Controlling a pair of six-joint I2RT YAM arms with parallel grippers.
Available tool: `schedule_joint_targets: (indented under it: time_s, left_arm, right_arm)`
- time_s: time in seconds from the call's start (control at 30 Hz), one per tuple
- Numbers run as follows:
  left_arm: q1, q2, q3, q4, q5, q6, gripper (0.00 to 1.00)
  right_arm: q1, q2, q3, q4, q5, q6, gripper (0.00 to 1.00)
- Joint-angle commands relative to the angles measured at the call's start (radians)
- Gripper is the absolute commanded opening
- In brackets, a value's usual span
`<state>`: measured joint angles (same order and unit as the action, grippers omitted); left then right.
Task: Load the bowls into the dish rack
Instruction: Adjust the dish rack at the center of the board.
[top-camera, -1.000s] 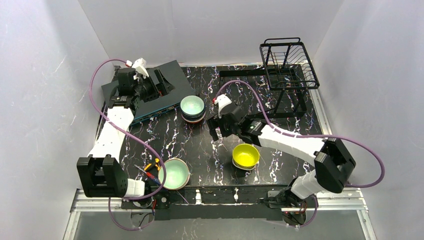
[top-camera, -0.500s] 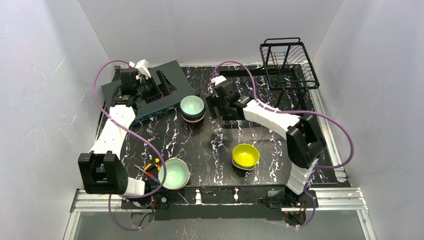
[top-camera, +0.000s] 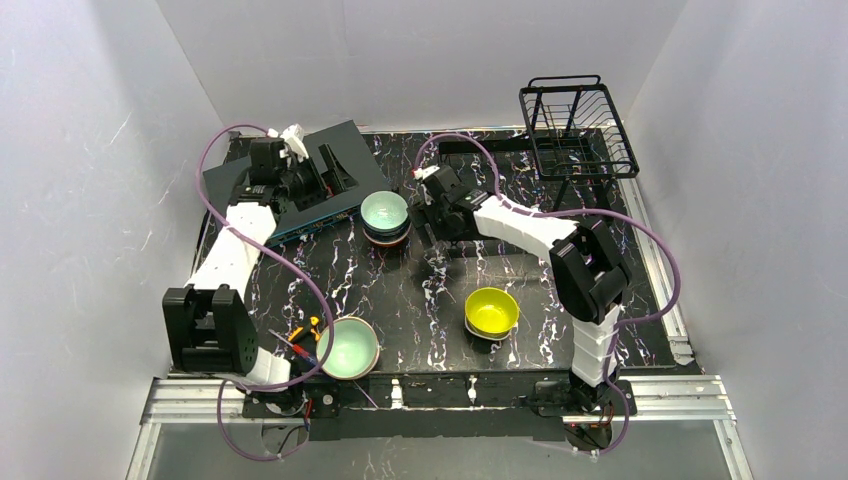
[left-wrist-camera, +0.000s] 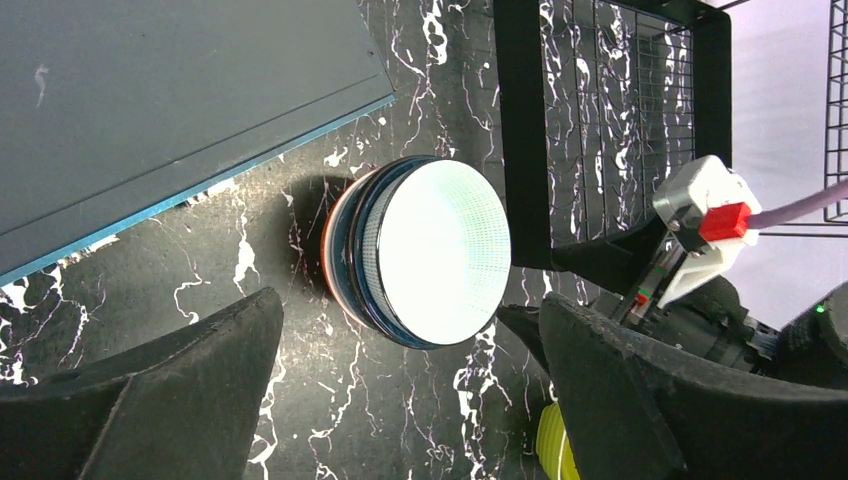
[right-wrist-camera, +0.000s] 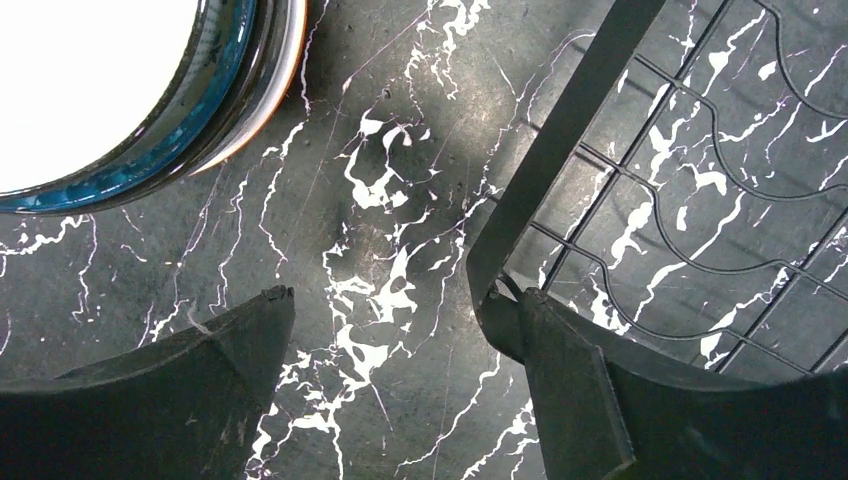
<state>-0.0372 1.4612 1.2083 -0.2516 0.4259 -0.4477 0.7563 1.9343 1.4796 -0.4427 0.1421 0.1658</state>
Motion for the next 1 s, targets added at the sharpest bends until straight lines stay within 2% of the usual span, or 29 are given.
schedule_joint_targets:
  time_s: [0.0,0.27,0.43,0.57,0.77,0.97]
  left_arm:
    - [-0.002,0.022,0.056,-0.064,-0.011,0.014,0.97]
    - [-0.005,0.065,0.113,-0.157,-0.061,0.048,0.94]
    - [-0.008,0.093,0.129,-0.175,-0.058,0.049,0.91]
    - [-0.008,0.124,0.156,-0.198,-0.027,0.050,0.88]
    - [-0.021,0.151,0.181,-0.228,-0.010,0.067,0.83]
    - [-0.079,0.179,0.234,-0.315,-0.117,0.125,0.79]
  right_arm:
    - [0.011,-0.050,-0.033,0.005,-0.132,0.026,0.86]
    - [0.032,-0.072,-0.066,0.037,-0.289,0.040,0.76]
    - [0.056,-0.108,-0.098,0.053,-0.299,0.067,0.60]
    - [0.068,-0.154,-0.129,0.053,-0.240,0.074,0.59]
    - [0.069,-0.189,-0.134,0.028,-0.173,0.056,0.61]
    - [0.070,-0.187,-0.126,0.010,-0.151,0.037,0.61]
